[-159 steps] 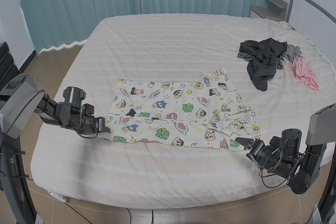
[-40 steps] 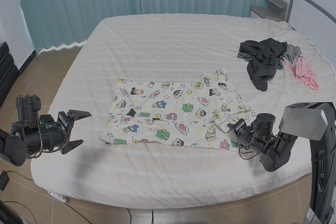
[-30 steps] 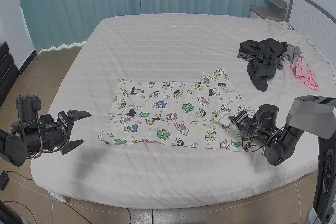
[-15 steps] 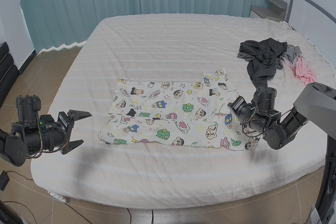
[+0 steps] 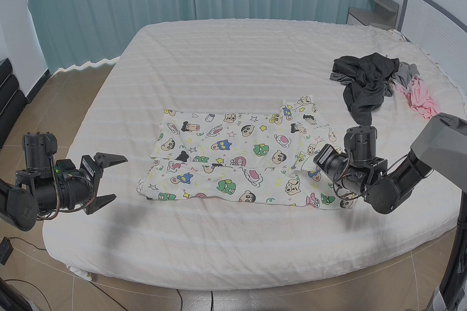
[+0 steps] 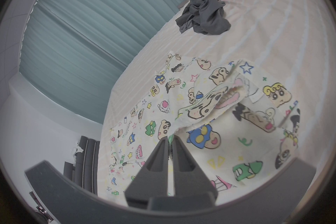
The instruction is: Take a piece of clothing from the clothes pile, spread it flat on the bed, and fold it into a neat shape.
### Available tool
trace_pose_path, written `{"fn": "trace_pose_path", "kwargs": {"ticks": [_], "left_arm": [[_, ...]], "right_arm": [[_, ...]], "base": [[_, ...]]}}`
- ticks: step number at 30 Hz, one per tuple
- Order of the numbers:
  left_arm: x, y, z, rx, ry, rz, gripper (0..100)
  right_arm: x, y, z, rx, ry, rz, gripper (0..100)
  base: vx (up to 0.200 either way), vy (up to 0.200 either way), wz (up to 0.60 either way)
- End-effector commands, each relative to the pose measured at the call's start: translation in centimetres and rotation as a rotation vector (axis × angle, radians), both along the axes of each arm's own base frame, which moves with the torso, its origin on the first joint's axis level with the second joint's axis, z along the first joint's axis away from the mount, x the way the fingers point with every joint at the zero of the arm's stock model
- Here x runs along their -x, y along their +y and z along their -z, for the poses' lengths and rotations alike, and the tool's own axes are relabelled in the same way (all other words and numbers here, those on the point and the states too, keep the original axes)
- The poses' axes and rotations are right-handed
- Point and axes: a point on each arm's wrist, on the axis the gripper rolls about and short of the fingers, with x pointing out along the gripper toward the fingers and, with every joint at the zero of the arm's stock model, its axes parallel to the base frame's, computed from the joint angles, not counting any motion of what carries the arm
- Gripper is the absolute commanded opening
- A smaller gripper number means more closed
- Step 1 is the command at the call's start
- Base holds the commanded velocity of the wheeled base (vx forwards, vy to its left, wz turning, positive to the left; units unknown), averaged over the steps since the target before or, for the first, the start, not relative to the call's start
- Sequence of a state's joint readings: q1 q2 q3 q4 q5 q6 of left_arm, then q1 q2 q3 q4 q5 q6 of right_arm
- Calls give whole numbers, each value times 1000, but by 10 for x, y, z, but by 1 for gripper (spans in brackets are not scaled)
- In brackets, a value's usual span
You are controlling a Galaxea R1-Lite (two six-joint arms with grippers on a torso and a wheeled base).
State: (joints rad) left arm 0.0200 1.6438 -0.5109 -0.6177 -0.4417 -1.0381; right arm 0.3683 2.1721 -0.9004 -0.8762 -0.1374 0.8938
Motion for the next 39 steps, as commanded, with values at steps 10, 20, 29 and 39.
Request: {"fn": "trace_pose_path", "kwargs": {"ticks": [10,20,29,39], "left_arm": [[1,-4,3,1,11,15,100],[1,-4,3,1,13,15,100],[0,-4,5,1,20,15,100],[0,-4,6,1,23,15,100]], "right_arm": [[46,10,28,66,88,-1,0],[58,23,41,56,121,-4,0],[55,23,48,54,137,-1,0],[66,20,46,14,158,17,100]], "base": [[0,0,0],[0,0,0],[0,0,0],[0,0,0]]}}
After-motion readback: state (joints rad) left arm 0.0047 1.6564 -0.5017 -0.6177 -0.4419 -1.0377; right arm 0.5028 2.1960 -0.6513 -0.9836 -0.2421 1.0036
